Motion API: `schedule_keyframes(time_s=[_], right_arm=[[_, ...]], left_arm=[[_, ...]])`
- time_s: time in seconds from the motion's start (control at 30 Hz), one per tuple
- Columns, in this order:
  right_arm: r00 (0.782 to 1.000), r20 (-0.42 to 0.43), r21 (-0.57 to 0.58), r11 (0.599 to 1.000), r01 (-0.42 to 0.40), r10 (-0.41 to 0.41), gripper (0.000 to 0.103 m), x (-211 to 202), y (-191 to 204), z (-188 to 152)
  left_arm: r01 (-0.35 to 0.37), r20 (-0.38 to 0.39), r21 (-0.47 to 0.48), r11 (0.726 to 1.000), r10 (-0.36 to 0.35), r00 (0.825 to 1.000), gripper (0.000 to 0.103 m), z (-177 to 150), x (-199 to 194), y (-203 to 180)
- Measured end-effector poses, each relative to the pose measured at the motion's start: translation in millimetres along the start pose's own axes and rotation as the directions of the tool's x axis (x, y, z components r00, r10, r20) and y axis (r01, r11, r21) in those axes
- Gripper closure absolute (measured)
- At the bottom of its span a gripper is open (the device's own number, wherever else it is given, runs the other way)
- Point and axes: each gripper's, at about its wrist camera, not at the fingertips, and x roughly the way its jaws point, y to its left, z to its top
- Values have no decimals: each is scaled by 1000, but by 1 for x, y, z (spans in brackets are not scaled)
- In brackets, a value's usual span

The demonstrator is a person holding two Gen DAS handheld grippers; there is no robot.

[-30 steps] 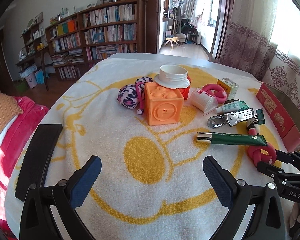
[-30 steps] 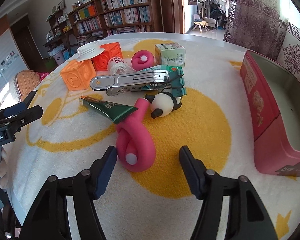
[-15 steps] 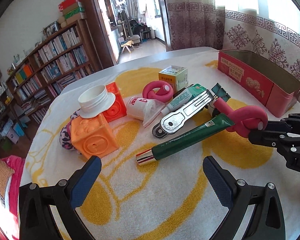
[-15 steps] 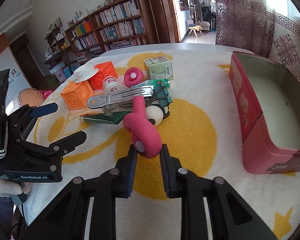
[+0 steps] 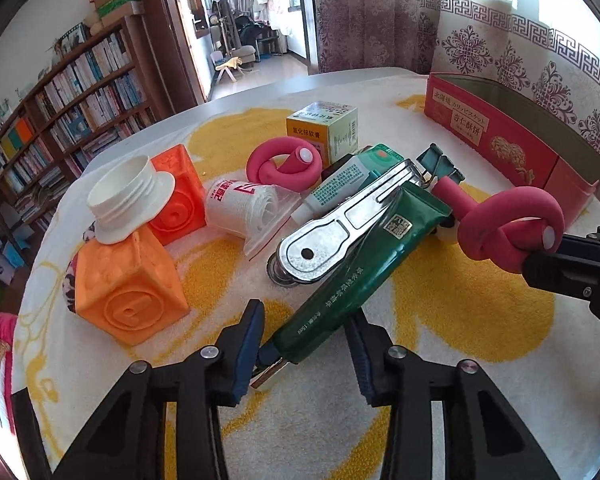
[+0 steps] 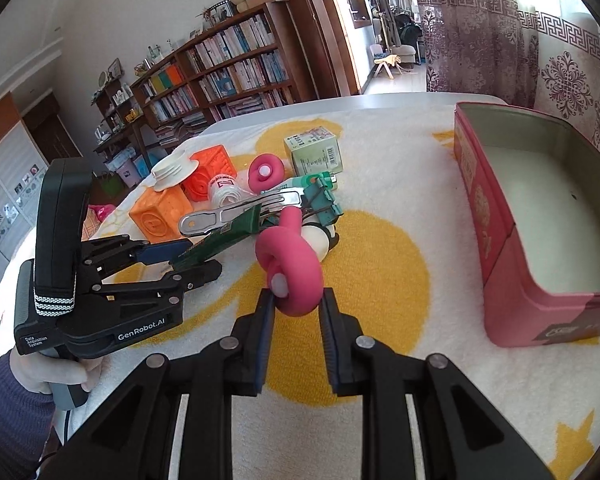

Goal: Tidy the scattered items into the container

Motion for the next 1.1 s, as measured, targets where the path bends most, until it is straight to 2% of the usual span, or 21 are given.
schedule_keyframes(time_s=[0.1, 0.2, 0.5, 0.77, 0.9, 1.1], right_arm=[[999, 33, 25, 999, -20, 19, 82, -11, -3, 4], [998, 57, 36, 999, -30, 28, 85, -20, -2, 8], [994, 90, 56, 996, -67, 62, 85, -35, -4, 11], [986, 158, 75, 995, -60, 48, 85, -60, -8, 19], [980, 199, 105, 993, -54, 33, 85, -74, -17, 24], [960, 282, 174, 984, -50, -1, 85, -101, -48, 38]], left_arm=[[55, 14, -67, 996, -54, 998, 83, -8, -12, 10], [86, 46, -109, 990, -81, 996, 84, -15, -29, 15], [127, 153, -139, 982, -106, 983, 84, -15, -79, 17], [156, 185, -176, 972, -123, 975, 84, -5, -96, 13], [171, 194, -169, 971, -138, 971, 84, 4, -103, 4], [190, 215, -108, 976, -164, 963, 84, 24, -111, -26]])
